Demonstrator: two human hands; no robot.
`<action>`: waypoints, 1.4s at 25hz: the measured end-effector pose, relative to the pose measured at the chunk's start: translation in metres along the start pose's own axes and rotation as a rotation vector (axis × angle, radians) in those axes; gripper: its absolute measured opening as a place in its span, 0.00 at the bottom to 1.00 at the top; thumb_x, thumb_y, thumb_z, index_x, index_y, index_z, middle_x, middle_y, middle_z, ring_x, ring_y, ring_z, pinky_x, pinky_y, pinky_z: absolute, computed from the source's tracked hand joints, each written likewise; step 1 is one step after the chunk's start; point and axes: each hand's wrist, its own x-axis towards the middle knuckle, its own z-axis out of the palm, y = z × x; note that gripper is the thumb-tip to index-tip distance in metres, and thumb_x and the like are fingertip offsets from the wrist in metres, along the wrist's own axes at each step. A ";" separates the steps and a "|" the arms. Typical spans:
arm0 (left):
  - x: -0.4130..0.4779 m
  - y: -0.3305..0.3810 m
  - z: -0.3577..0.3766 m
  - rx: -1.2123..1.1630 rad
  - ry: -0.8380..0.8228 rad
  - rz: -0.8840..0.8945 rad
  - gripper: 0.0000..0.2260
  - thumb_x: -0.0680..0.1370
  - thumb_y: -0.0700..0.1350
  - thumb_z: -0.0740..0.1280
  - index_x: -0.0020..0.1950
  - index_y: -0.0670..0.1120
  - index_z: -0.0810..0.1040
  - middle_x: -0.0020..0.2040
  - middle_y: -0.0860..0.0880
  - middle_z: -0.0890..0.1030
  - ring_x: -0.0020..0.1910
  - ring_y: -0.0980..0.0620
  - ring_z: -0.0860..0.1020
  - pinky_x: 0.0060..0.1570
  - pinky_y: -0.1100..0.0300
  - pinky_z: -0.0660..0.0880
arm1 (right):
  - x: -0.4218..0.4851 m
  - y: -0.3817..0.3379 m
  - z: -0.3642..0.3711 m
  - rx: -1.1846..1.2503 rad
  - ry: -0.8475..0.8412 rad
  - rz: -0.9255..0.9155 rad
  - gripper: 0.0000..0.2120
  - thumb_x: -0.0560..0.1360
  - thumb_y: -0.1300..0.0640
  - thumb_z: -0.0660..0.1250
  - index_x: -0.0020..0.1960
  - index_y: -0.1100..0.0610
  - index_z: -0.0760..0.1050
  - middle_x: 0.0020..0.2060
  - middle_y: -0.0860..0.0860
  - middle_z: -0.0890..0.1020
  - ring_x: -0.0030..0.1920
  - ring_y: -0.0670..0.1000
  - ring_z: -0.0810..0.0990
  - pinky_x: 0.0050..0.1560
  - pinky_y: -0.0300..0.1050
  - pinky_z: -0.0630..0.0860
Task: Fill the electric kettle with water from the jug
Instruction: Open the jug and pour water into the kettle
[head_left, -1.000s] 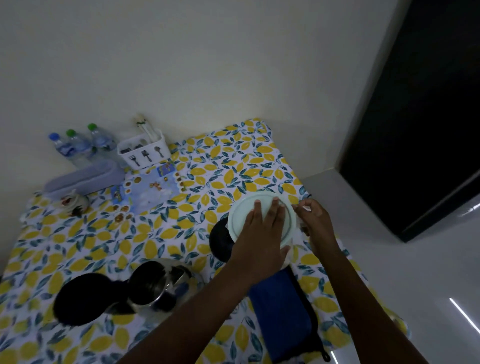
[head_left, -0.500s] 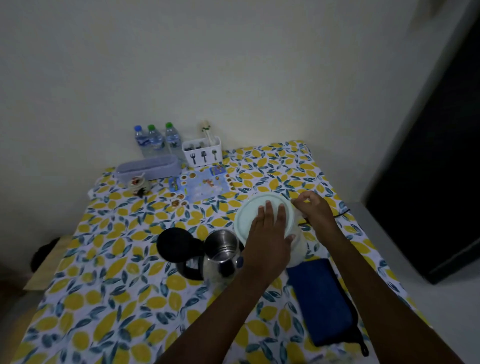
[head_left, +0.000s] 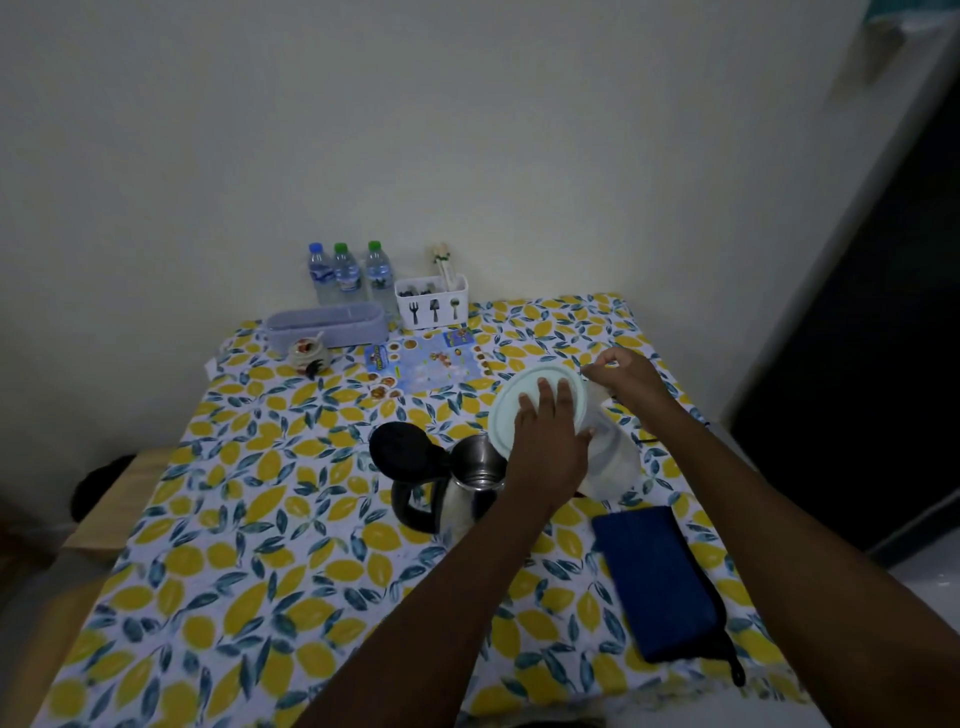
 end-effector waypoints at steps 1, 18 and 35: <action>0.000 -0.001 0.000 -0.009 -0.003 -0.011 0.30 0.82 0.51 0.57 0.77 0.41 0.46 0.78 0.37 0.48 0.75 0.33 0.47 0.74 0.42 0.50 | -0.001 -0.003 0.001 -0.029 -0.006 -0.005 0.10 0.70 0.52 0.72 0.40 0.57 0.73 0.34 0.50 0.76 0.30 0.49 0.73 0.30 0.42 0.69; -0.003 0.004 0.008 -0.185 0.105 -0.133 0.27 0.83 0.48 0.55 0.76 0.40 0.48 0.79 0.41 0.49 0.77 0.42 0.47 0.75 0.51 0.49 | 0.008 -0.019 0.011 -0.215 -0.048 -0.033 0.11 0.68 0.51 0.72 0.40 0.56 0.74 0.52 0.63 0.82 0.43 0.62 0.82 0.38 0.48 0.73; -0.005 0.011 -0.002 -0.263 0.209 -0.159 0.27 0.83 0.47 0.56 0.76 0.40 0.48 0.79 0.42 0.51 0.77 0.44 0.48 0.75 0.51 0.50 | 0.012 -0.044 0.012 -0.308 -0.064 -0.114 0.08 0.68 0.53 0.72 0.38 0.54 0.74 0.49 0.53 0.81 0.38 0.53 0.78 0.33 0.43 0.71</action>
